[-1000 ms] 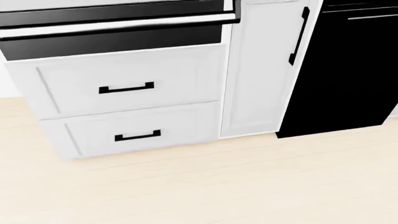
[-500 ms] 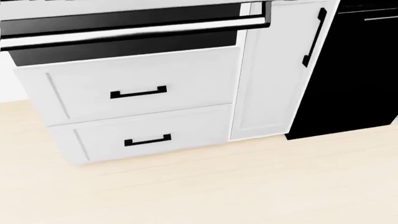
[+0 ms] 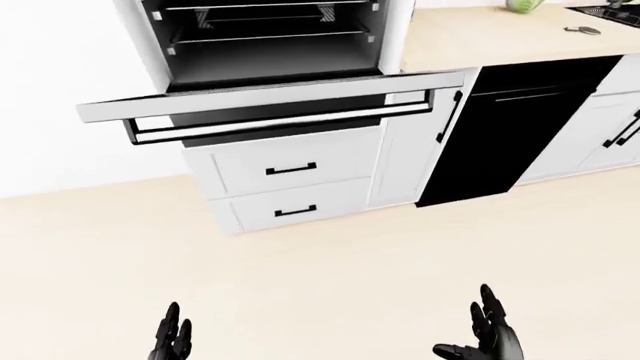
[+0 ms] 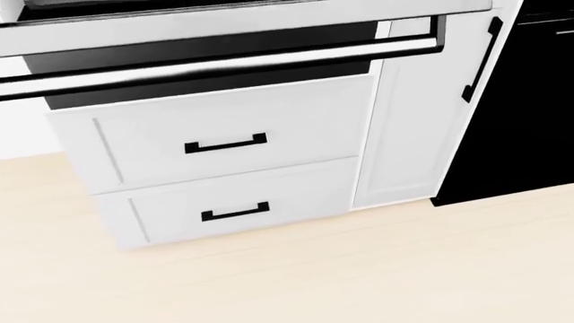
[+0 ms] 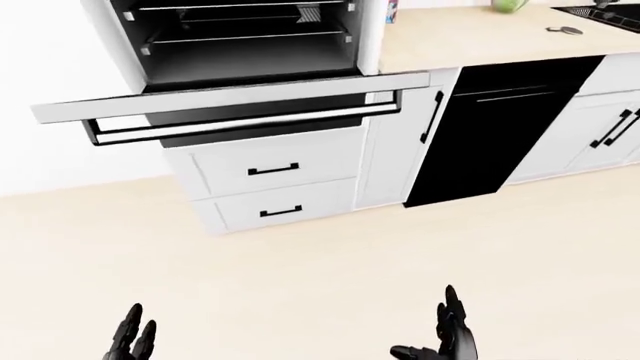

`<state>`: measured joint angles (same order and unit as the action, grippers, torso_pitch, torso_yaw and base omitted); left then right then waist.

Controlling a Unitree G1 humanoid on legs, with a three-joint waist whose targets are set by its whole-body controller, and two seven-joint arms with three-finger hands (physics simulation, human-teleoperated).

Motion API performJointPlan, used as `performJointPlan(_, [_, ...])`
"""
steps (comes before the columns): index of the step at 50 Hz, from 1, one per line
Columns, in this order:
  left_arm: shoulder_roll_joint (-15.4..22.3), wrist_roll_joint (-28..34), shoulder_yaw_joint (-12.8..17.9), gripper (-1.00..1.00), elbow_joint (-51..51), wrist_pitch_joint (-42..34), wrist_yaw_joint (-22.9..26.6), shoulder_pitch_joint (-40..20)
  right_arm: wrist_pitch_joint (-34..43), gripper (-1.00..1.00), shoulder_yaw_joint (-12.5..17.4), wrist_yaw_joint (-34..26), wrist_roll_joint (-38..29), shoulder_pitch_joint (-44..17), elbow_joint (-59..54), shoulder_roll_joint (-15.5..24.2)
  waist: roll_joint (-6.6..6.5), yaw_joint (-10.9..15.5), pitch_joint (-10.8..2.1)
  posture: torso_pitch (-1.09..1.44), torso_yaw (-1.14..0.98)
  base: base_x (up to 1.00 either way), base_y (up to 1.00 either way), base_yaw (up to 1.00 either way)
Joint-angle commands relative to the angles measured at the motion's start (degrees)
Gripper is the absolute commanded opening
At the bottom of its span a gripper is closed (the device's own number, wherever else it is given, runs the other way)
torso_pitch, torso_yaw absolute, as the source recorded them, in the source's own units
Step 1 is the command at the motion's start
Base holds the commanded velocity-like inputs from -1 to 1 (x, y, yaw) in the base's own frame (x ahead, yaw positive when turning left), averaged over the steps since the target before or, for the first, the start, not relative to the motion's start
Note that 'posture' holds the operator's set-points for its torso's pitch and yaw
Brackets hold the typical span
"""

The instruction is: Close the oven door.

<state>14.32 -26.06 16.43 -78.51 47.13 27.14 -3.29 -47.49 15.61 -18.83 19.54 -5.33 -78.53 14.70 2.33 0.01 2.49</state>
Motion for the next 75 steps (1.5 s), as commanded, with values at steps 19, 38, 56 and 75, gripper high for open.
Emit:
performJointPlan(19, [0.5,-0.3,0.0,1.0,1.2,1.6,0.2,-0.6,-1.2,1.0,0.1,0.0,0.3,-0.7,1.0,0.7,-6.13,-0.3,-0.74,0.0,0.0,0.07,0.23,0.0])
performJointPlan(38, [0.5,-0.4,0.0,1.0,1.1,1.5,0.4,-0.7,-1.1,1.0,0.2,-0.2,0.6,-0.8,1.1,0.7,0.0,-0.7,-0.99,0.0,0.0,0.07,0.23,0.0])
performJointPlan(56, [0.7,-0.8,0.2,1.0,1.2,1.6,0.5,-0.5,-1.1,1.0,0.2,-0.2,0.8,-0.8,1.1,0.8,-0.97,0.0,-0.46,0.0,0.0,0.07,0.23,0.0])
performJointPlan(75, [0.7,-0.8,0.1,1.0,1.2,1.4,0.4,-0.8,-0.9,1.0,0.2,-0.4,1.1,-0.9,1.2,0.9,-6.13,-0.3,-0.75,0.0,0.0,0.07,0.24,0.0])
